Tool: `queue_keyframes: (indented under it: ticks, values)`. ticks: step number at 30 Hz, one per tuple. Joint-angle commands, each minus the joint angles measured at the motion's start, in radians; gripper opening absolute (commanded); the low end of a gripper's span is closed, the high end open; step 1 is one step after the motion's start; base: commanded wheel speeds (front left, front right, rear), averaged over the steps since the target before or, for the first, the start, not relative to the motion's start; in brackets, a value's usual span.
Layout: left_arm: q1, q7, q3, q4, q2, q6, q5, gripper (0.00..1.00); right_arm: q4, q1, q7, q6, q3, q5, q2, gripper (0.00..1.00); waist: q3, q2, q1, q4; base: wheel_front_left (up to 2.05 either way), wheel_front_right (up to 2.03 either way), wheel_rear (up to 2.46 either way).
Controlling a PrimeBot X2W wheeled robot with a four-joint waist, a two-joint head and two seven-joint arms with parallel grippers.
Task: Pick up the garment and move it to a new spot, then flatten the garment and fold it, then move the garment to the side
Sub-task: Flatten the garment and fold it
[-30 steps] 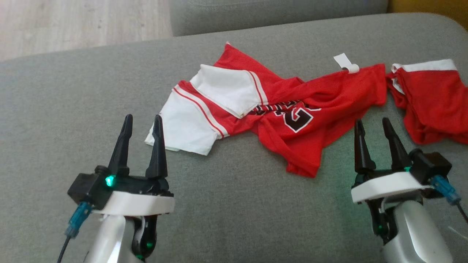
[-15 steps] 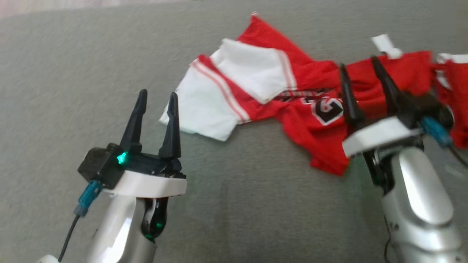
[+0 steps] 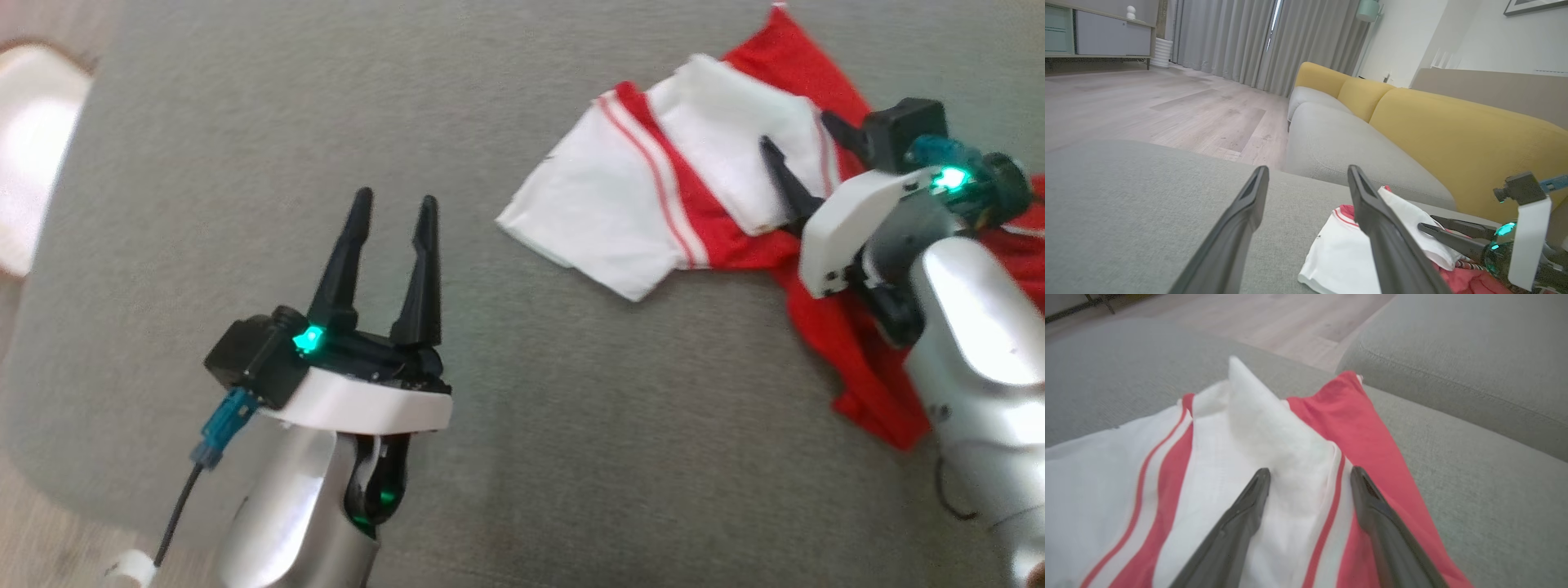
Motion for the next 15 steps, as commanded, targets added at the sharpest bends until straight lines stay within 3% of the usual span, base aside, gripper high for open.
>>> queue_keyframes:
  ticks: [1, 3, 4, 5, 15]
  values:
    - [-0.021, -0.005, 0.019, -0.037, 0.007, 0.008, -0.01, 1.0, 0.012, -0.038, 0.013, -0.001, 0.025, 0.006, -0.022, 1.0, 0.019, 0.0, -0.0001, 0.049, 0.0, 0.0, 0.0]
    - [-0.02, -0.005, 0.016, -0.037, 0.007, 0.01, -0.012, 1.0, 0.037, -0.049, 0.014, -0.001, 0.031, 0.005, -0.031, 1.0, 0.019, 0.0, -0.0001, 0.056, 0.0, 0.0, 0.0]
    - [-0.018, -0.005, 0.014, -0.037, 0.007, 0.011, -0.014, 1.0, 0.062, -0.06, 0.012, -0.001, 0.03, 0.006, -0.034, 0.81, 0.02, 0.0, -0.0001, 0.061, 0.0, 0.0, 0.0]
    - [-0.016, -0.005, 0.013, -0.036, 0.007, 0.012, -0.015, 1.0, 0.081, -0.072, 0.002, -0.001, 0.026, 0.006, -0.036, 0.0, 0.019, 0.0, -0.0001, 0.065, 0.0, 0.0, 0.0]
    - [-0.009, -0.005, 0.002, -0.04, 0.007, 0.02, -0.022, 1.0, 0.156, -0.223, -0.214, -0.001, -0.032, -0.034, -0.004, 0.0, 0.002, 0.0, -0.0001, 0.087, 0.0, 0.0, 0.0]
